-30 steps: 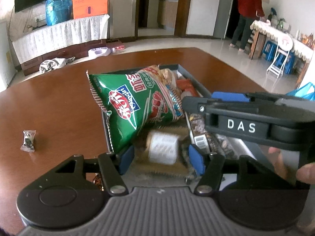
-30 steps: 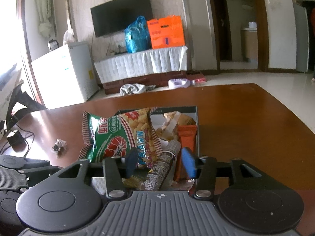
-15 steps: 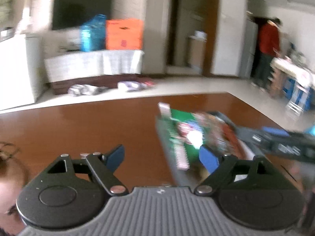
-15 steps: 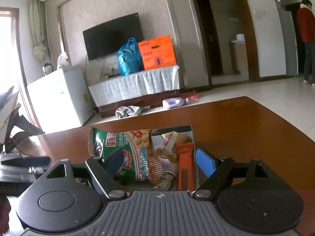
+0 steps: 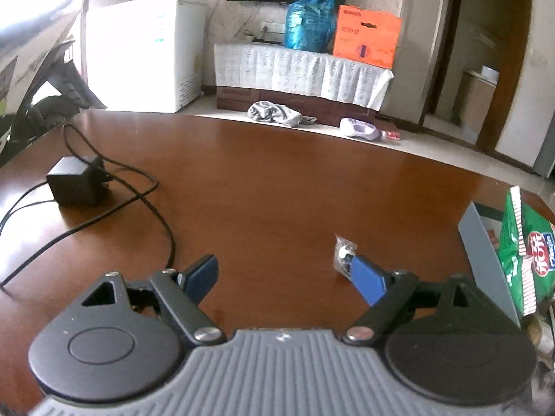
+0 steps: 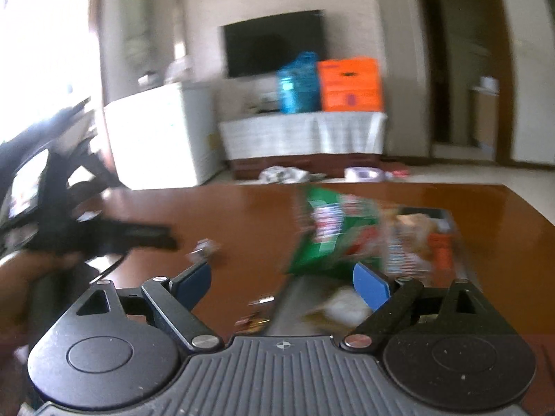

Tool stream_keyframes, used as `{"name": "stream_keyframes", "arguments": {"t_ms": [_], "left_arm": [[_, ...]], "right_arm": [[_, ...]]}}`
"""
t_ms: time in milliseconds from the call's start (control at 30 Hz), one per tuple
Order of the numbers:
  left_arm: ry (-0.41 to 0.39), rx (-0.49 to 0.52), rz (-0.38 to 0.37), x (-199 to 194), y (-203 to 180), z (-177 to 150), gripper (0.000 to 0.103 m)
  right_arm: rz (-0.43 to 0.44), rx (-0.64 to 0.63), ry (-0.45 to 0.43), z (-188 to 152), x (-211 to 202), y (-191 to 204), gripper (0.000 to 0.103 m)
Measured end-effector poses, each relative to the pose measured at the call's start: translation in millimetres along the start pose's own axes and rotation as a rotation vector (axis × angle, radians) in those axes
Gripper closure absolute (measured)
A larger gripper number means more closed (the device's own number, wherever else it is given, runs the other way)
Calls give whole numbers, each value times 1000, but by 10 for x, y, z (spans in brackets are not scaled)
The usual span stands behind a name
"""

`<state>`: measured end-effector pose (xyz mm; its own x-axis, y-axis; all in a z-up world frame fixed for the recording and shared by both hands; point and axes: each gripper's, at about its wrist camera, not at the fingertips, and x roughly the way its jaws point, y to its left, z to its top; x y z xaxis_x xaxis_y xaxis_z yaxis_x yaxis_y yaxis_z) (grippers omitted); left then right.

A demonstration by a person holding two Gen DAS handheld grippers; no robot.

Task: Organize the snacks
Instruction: 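Move the left tool over the clear panda candy while the right tool approaches the brown wrapped chocolate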

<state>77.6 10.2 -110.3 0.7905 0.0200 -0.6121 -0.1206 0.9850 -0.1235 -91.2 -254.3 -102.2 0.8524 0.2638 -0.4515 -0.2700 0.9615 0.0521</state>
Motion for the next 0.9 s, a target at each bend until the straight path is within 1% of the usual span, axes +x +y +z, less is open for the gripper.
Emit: {"name": "stream_keyframes", "arguments": {"t_ms": [67, 133, 233, 300, 400, 467, 533, 600, 667, 733, 800, 867, 900], "left_arm": [[-25, 25, -9, -14, -77, -13, 19], [-40, 51, -7, -20, -115, -53, 19], [-49, 69, 5, 20, -169, -82, 19], [-47, 72, 7, 41, -160, -93, 19], [-51, 82, 29, 45, -149, -85, 19], [-52, 71, 39, 83, -128, -60, 19], [-60, 50, 45, 96, -50, -24, 19], [-88, 18, 61, 70, 41, 27, 19], [-126, -10, 99, 56, 137, 68, 19], [-146, -26, 115, 49, 203, 92, 19], [-142, -27, 107, 62, 220, 96, 19], [-133, -9, 86, 73, 196, 93, 19], [-129, 1, 77, 76, 197, 104, 19]], "right_arm": [[34, -8, 51, -51, 56, 198, 13], [30, -12, 107, -93, 128, 367, 13], [-22, -58, 124, -125, 218, 574, 15], [-41, -43, 147, -130, 277, 639, 16], [-90, -68, 169, -111, 390, 721, 16], [-110, -73, 183, -84, 483, 760, 16], [-126, -68, 218, -70, 599, 800, 17], [-133, -68, 223, -73, 645, 829, 16], [-139, -48, 249, -60, 732, 868, 15], [-177, -70, 260, -52, 812, 929, 14], [-180, -73, 268, -55, 876, 957, 13], [-160, -73, 271, -72, 906, 999, 9], [-146, -83, 266, -76, 912, 1021, 9]]}}
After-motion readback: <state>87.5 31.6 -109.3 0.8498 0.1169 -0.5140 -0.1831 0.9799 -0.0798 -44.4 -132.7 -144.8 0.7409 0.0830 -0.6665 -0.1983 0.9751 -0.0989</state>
